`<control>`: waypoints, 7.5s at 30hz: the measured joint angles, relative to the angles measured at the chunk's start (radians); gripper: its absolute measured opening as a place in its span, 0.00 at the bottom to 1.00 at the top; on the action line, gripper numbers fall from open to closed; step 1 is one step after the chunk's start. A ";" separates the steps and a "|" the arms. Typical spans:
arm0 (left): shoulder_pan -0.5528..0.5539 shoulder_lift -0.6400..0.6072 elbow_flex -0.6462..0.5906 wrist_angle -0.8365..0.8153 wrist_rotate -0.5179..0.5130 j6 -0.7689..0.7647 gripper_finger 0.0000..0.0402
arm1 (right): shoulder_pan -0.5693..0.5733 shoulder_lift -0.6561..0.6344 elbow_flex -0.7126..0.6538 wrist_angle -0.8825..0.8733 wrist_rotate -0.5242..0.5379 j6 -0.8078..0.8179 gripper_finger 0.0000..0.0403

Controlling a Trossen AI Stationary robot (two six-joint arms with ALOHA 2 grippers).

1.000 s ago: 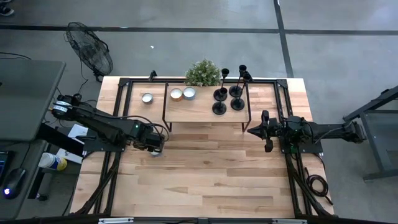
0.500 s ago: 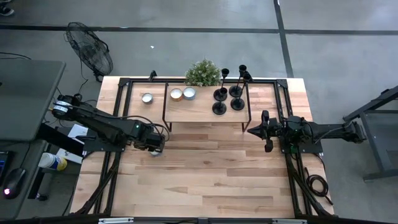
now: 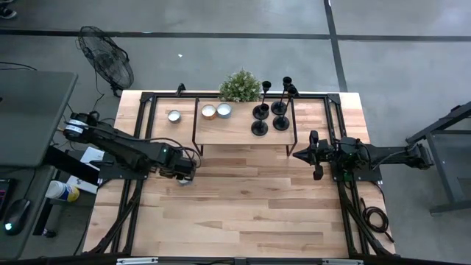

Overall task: Pick & Place candle stick holders
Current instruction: Put the blue scented candle on the shelf aligned with the blue scented candle

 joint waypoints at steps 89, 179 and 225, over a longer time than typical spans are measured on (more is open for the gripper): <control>0.217 0.103 0.914 -0.646 -0.110 0.434 0.00 | 0.000 0.000 0.000 0.000 0.000 0.000 0.00; 0.438 0.561 1.242 -0.366 -0.315 2.011 0.00 | 0.000 0.006 0.001 0.000 0.000 0.000 0.00; 0.438 0.575 1.205 -0.376 -0.309 1.988 0.00 | 0.000 0.006 0.001 0.000 0.000 0.000 0.00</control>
